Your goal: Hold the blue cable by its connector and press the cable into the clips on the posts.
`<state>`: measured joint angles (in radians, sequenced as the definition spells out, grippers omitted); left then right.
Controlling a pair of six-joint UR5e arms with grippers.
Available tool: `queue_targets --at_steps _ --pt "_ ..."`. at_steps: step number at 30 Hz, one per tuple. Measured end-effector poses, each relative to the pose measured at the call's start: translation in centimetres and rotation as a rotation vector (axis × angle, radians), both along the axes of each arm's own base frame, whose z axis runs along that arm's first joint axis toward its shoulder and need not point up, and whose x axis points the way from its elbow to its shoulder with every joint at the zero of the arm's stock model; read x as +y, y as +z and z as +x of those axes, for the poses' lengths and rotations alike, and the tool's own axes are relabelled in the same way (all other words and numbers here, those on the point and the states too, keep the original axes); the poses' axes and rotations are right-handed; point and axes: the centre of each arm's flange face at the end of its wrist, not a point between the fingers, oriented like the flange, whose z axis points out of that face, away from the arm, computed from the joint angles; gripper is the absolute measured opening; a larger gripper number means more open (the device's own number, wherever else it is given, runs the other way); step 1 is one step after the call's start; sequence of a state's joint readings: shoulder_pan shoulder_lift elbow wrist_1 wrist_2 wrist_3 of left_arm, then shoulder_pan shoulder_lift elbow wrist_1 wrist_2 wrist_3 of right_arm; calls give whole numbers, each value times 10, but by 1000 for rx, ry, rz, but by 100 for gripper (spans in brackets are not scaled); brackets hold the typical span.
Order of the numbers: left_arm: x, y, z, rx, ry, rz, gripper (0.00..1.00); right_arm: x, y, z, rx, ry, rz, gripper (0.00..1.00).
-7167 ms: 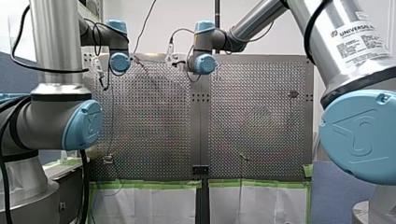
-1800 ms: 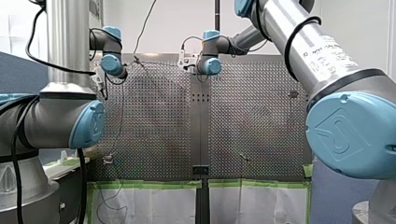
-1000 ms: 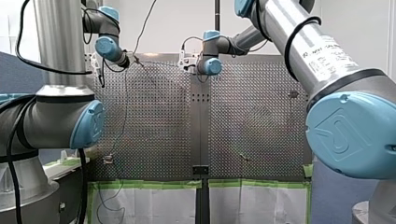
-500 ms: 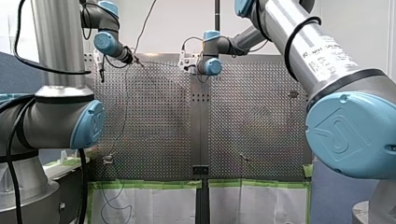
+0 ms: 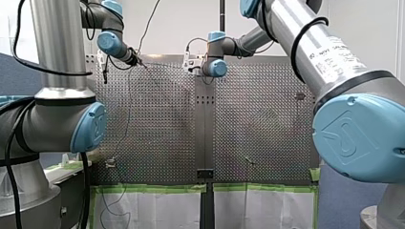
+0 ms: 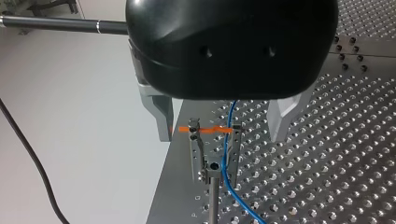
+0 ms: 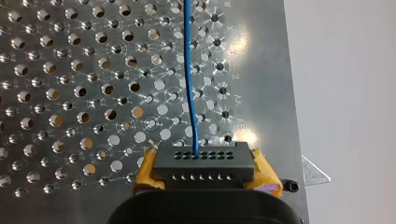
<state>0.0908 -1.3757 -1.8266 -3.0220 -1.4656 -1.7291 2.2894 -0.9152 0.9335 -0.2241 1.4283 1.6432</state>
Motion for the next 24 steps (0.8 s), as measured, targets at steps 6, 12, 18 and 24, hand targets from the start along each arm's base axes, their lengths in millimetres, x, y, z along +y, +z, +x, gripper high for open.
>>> queue_targets --at_steps 6,12,18,24 --pt "1 0 0 0 13 1 100 0 0 0 2 2 -2 0" --pt "1 0 0 0 15 -1 100 -1 -1 0 2 2 -1 0" --pt "1 0 0 -3 14 -2 100 -1 -2 -1 3 2 0 0" --pt "-4 0 -1 -2 -10 21 100 -2 -2 -1 4 1 1 0"
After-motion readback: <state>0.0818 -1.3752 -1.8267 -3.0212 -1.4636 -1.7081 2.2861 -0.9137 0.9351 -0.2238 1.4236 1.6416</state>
